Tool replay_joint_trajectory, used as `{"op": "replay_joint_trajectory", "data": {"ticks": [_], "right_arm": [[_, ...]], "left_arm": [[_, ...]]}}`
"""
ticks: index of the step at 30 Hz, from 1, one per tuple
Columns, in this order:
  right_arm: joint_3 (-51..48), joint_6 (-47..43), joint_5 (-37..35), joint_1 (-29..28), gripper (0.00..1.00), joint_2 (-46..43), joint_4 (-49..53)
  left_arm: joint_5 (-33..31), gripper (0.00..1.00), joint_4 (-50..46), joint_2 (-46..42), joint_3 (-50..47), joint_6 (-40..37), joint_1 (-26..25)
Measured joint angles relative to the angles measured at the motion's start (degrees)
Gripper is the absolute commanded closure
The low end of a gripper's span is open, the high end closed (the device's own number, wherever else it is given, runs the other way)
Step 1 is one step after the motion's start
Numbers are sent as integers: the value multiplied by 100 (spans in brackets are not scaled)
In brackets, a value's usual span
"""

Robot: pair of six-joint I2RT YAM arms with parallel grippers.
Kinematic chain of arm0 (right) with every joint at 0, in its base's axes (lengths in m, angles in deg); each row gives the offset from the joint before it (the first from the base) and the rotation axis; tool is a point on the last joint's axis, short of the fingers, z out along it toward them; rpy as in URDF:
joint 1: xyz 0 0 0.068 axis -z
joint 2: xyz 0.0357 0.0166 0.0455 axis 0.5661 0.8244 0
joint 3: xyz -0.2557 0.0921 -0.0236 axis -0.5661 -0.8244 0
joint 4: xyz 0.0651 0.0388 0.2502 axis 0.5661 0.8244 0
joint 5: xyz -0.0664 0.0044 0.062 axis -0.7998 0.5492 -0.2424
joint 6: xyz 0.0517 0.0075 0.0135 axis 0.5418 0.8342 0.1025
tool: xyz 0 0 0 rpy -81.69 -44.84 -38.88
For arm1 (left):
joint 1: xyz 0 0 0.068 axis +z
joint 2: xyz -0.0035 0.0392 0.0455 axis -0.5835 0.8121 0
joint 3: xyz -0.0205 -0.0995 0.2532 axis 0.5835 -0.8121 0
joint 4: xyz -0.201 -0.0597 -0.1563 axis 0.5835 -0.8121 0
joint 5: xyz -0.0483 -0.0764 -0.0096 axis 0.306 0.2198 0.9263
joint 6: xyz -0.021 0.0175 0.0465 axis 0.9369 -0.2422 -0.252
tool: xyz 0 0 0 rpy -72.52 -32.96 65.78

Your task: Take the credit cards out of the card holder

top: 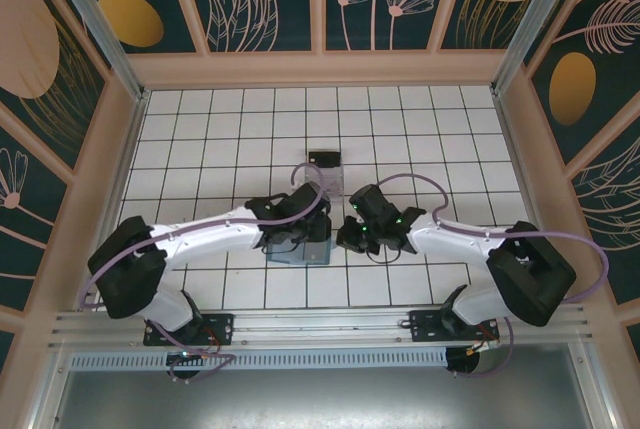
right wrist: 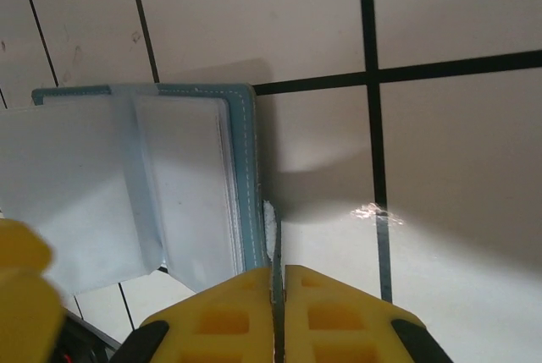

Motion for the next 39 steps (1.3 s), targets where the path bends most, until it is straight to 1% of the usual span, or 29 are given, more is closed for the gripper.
{"op": "replay_joint_trajectory", "data": {"ticks": [3, 7, 12, 22, 27, 32, 37, 39], "right_arm": [[-61, 85, -20, -7, 92, -17, -59], [-70, 164, -22, -13, 92, -17, -79], [-70, 190, -59, -13, 91, -20, -149], [-70, 205, -63, -13, 91, -17, -192], [-70, 205, -63, -13, 91, -20, -192], [-70, 203, -66, -11, 91, -17, -192], [-70, 203, -83, -11, 91, -17, -190], [-70, 203, -103, -11, 91, -17, -190]], "left_arm": [[-111, 59, -243, 232, 105, 70, -122], [-295, 58, -581, 579, 317, 138, -208], [-444, 52, -824, 861, 474, 203, -229], [-461, 51, -894, 1169, 538, 221, -238], [-463, 52, -879, 1298, 538, 221, -238], [-511, 55, -874, 1320, 538, 219, -238], [-590, 63, -876, 1329, 538, 203, -258], [-601, 68, -876, 1329, 535, 199, -258]]}}
